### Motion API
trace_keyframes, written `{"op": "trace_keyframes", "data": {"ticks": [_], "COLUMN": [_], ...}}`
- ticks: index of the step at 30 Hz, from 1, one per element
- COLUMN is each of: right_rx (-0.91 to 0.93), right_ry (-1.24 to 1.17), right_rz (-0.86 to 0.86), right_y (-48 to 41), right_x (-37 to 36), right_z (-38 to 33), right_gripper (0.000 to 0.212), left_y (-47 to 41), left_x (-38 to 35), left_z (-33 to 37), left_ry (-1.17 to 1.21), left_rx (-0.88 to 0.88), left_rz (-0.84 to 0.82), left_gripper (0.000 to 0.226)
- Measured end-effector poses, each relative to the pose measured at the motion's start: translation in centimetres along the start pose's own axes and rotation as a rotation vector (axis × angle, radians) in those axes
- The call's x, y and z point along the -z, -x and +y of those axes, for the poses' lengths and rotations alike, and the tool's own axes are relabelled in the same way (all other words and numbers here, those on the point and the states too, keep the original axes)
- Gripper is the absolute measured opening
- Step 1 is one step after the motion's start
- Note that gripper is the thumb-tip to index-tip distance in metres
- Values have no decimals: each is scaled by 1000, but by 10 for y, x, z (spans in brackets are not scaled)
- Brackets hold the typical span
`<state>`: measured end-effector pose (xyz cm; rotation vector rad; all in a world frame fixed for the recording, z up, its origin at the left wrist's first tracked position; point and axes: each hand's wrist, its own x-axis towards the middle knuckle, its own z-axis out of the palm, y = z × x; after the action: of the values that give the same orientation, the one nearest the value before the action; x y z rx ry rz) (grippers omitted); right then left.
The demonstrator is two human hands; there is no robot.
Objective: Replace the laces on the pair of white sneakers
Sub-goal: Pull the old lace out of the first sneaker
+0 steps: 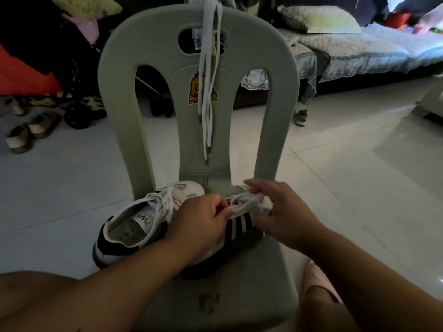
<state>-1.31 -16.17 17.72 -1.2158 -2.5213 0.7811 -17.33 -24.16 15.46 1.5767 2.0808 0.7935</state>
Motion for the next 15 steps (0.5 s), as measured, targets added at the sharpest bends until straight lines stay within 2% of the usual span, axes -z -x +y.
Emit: {"op": "trace_keyframes", "data": {"ticks": [2, 5, 8, 12, 13, 15], "right_rx": [124, 189, 160, -167, -188, -132], "right_ry": [209, 385, 288, -68, -50, 16], "right_rz": [20, 58, 181, 480, 474, 323], "right_y": [0, -3, -1, -7, -7, -5], "right_x": [-9, -17, -18, 10, 18, 23], "right_z": [-7, -10, -5, 13, 17, 14], "right_gripper": [39, 29, 21, 17, 17, 19], "left_y": [0, 1, 1, -1, -1, 0], "left_x": [-1, -1, 1, 5, 5, 4], "left_z": [-1, -2, -2, -4, -4, -2], "left_ry": [-5, -10, 5, 10, 10, 10], "left_rx": [-9, -17, -8, 26, 29, 30], "left_rz": [3, 10, 27, 38, 42, 36], "left_gripper": [13, 15, 12, 9, 9, 9]}}
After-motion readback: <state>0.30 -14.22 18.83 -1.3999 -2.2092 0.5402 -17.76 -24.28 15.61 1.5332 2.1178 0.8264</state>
